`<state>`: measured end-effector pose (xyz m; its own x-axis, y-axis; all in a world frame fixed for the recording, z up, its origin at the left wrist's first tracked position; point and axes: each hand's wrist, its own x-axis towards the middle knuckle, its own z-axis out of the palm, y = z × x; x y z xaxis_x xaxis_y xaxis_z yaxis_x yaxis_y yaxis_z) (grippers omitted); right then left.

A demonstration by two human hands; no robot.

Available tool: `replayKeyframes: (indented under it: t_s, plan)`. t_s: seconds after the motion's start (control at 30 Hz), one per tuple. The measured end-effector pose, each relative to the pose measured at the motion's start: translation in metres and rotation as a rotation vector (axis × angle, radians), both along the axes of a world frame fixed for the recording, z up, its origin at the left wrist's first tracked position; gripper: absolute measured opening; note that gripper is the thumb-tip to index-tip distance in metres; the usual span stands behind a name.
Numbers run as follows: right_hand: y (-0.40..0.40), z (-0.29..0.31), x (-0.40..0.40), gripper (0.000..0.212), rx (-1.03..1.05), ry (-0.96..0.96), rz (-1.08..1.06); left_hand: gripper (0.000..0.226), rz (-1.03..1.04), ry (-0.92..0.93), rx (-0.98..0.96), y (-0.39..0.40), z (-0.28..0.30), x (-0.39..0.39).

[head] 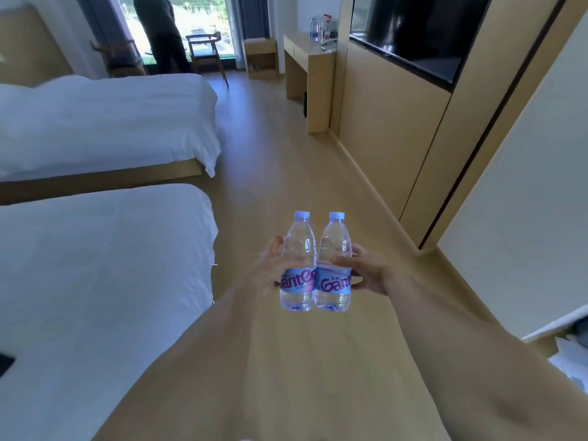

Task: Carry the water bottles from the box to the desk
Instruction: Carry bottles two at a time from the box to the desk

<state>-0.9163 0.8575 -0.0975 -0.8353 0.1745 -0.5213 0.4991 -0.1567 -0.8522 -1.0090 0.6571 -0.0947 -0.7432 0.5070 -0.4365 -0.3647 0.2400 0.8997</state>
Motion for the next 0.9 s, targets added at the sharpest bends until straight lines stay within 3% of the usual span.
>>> replayKeyframes:
  t_s: [0.4,0.9]
  plan:
    - [0.060,-0.024,-0.154,0.053,0.015,-0.033,0.119,0.052,0.097,-0.002,-0.004,0.048,-0.029,-0.136]
    - [0.136,-0.012,-0.450,0.053,0.068,-0.025,0.102,0.056,0.044,-0.020,0.041,0.122,-0.023,-0.442]
